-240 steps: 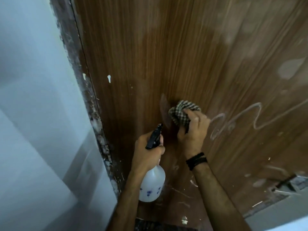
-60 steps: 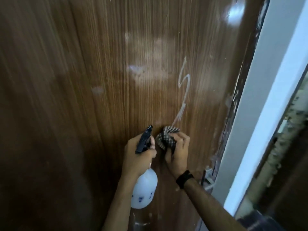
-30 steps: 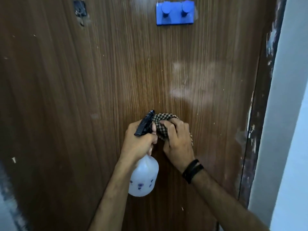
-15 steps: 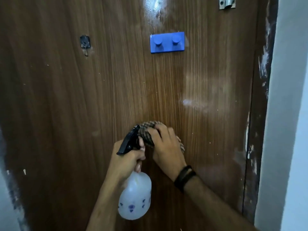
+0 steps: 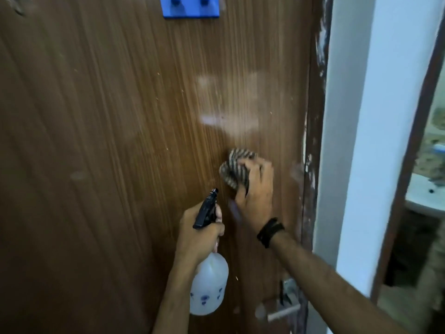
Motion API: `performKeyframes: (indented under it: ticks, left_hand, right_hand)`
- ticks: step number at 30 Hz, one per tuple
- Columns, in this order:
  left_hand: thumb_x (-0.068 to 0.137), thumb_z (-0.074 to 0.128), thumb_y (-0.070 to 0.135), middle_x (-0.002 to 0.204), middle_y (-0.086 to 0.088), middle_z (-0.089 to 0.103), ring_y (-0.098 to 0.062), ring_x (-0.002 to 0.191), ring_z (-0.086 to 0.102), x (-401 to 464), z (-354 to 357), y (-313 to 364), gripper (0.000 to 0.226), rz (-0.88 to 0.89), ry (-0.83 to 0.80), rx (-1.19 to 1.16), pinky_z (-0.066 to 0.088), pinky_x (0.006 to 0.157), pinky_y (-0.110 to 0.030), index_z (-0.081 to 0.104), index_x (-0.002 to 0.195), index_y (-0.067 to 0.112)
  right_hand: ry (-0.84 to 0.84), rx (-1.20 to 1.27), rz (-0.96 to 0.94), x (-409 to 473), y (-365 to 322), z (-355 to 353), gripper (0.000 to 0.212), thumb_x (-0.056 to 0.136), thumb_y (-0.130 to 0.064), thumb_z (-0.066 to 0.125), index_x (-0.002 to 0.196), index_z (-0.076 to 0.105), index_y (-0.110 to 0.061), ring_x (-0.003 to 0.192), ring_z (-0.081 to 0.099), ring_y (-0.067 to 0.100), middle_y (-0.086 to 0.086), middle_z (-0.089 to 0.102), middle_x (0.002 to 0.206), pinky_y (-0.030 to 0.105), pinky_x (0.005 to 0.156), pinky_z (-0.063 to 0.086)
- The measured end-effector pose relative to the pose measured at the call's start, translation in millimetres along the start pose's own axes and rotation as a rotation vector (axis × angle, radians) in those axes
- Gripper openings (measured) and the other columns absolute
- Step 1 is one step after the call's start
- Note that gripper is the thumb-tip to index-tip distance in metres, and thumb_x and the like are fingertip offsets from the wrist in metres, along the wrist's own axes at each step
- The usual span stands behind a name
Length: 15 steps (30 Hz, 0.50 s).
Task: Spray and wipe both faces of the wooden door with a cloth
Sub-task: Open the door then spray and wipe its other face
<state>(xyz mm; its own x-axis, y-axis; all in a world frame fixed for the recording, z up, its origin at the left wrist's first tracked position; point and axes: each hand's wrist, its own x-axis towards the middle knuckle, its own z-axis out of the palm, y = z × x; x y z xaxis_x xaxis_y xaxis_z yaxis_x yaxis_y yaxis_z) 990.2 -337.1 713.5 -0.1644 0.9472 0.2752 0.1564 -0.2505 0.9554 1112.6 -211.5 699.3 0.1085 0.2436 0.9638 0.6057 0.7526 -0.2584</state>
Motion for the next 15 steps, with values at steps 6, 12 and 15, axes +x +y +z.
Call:
performKeyframes:
  ticks: [6, 12, 15]
  left_hand:
    - [0.077, 0.053, -0.020, 0.065, -0.016, 0.046, -0.021, 0.039, 0.037, -14.7, 22.9, -45.3, 0.027, -0.142, -0.058, 0.027, 0.034, 0.045, -0.029, 0.056, 0.077, 0.006]
    - [0.080, 0.056, -0.020, 0.068, -0.012, 0.054, -0.018, 0.041, 0.042, -7.2, 52.4, -42.5, 0.021, -0.131, -0.111, 0.005, 0.037, 0.044, -0.028, 0.060, 0.086, 0.000]
    - [0.079, 0.056, -0.019, 0.068, -0.010, 0.055, -0.017, 0.041, 0.043, 2.5, 72.7, -40.2, 0.023, -0.123, -0.124, 0.001, 0.037, 0.045, -0.028, 0.061, 0.086, 0.003]
  right_hand:
    - [-0.138, -0.061, 0.153, -104.4, 34.9, -29.6, 0.046, 0.079, -0.006, 0.044, 0.124, 0.047, -0.011, 0.110, 0.045, 0.026, 0.014, 0.047, 0.121, 0.038, 0.095, 0.042]
    - [0.099, -0.130, 0.140, -5.5, 62.4, -49.4, 0.030, 0.087, 0.002, 0.054, 0.116, 0.057, 0.007, 0.110, 0.049, 0.030, 0.025, 0.054, 0.115, 0.036, 0.101, 0.042]
    - [0.134, -0.127, 0.110, 5.3, 75.9, -53.8, 0.030, 0.093, -0.008, 0.050, 0.119, 0.058, 0.004, 0.108, 0.052, 0.032, 0.022, 0.055, 0.115, 0.042, 0.097, 0.046]
